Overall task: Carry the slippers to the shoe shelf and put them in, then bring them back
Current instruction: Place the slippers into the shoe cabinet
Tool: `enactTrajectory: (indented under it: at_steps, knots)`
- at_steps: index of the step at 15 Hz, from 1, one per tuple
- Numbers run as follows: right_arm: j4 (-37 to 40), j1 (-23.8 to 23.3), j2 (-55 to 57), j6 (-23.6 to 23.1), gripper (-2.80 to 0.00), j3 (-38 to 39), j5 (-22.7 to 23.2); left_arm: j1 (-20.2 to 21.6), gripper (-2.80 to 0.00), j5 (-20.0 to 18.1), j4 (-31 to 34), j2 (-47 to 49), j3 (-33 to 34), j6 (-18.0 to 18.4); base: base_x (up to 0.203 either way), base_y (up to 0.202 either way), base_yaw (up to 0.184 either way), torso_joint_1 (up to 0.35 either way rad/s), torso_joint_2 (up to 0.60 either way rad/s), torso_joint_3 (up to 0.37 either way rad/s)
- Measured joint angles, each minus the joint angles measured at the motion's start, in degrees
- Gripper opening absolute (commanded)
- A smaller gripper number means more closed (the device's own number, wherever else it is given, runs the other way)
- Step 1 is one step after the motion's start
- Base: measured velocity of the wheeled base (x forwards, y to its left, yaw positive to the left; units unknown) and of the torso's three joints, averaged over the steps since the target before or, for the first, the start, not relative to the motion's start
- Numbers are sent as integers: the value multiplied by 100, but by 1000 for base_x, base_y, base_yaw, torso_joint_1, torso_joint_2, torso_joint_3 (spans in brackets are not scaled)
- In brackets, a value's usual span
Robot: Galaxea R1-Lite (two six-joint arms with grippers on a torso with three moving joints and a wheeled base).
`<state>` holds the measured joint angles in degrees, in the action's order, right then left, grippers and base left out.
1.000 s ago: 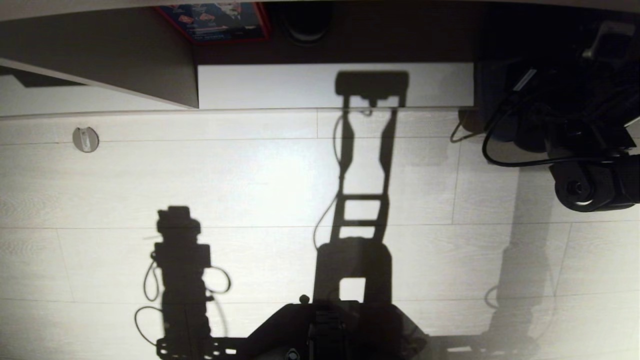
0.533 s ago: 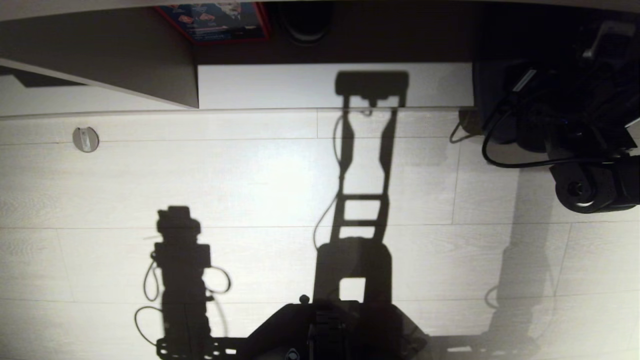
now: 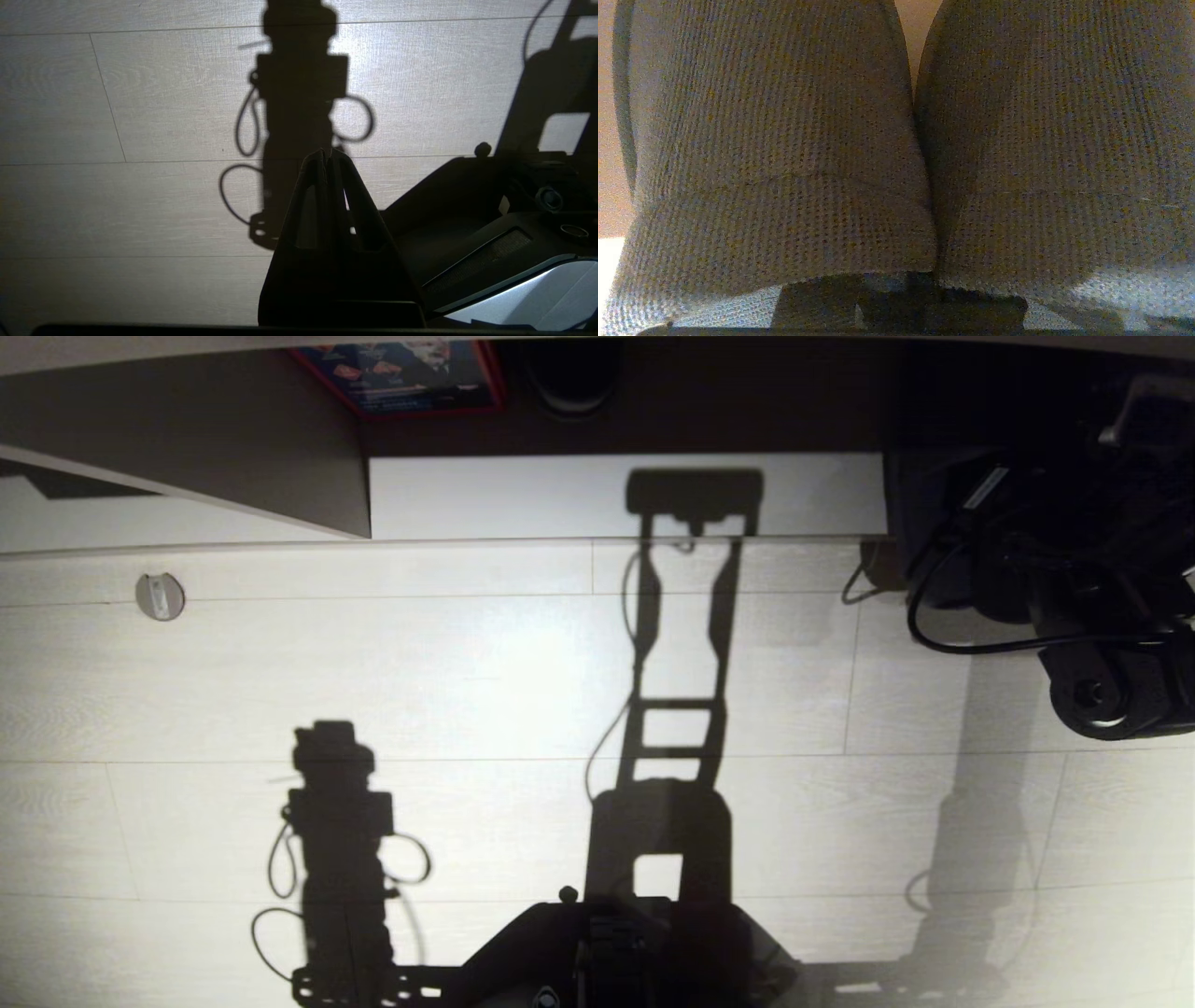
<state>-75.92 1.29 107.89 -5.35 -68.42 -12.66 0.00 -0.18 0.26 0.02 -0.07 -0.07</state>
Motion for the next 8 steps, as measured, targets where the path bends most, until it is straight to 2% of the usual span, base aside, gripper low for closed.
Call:
enactTrajectory:
  at_steps: [4, 5, 8]
  knots:
    - [219, 0, -30, -16, -280, 29, 2, 0, -280, 0, 1, 0, -2, 0, 0, 0, 0, 0, 0, 0]
    - [221, 0, -20, -24, 0, 29, -2, 0, -280, 0, 1, 0, -2, 0, 0, 0, 0, 0, 0, 0]
    - [221, 2, 13, -46, 0, 29, 7, 0, -280, 0, 0, 0, -2, 1, 0, 0, 0, 0, 0, 0]
